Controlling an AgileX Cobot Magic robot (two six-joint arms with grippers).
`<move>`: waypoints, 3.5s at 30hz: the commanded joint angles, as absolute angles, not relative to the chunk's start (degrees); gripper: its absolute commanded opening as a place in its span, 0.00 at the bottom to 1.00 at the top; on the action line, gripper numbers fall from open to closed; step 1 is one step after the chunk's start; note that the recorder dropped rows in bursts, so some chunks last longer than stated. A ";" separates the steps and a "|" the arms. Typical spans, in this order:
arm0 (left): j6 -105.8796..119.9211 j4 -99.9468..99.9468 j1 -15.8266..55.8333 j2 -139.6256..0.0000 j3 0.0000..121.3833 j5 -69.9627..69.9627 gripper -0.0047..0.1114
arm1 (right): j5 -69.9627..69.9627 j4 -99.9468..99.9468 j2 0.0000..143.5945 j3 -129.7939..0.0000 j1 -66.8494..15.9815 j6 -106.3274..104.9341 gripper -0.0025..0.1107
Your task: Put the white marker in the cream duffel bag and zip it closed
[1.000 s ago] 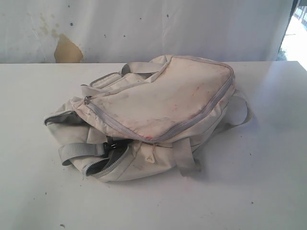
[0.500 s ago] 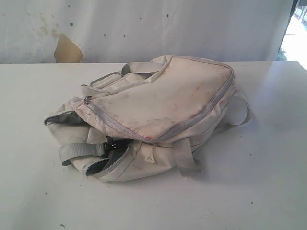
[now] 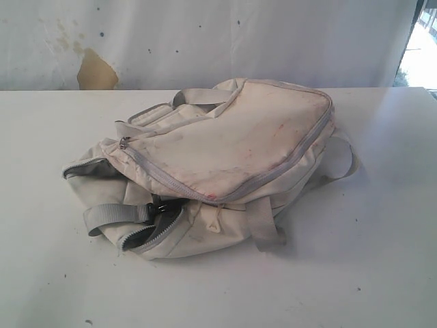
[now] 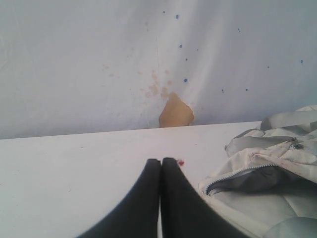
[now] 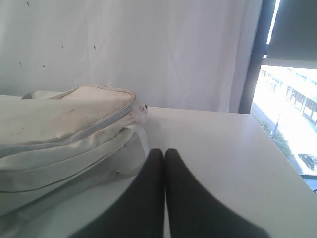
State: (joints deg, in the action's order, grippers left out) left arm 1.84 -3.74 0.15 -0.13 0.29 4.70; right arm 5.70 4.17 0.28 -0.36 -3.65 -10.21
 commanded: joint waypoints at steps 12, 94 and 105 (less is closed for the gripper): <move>1.93 -3.31 0.06 0.00 0.00 4.34 0.04 | 5.41 4.25 0.00 0.00 -3.37 -10.27 0.02; 1.93 -3.42 0.06 0.00 0.00 4.34 0.04 | 6.20 2.82 0.00 0.00 -2.19 -2.63 0.02; 1.93 -3.42 0.06 0.00 0.00 4.34 0.04 | 6.19 2.93 0.00 0.00 -2.19 -2.63 0.02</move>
State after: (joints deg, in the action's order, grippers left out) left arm 1.88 -3.74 0.15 -0.13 0.29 4.70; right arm 5.95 2.98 0.28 -0.33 -2.40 -3.02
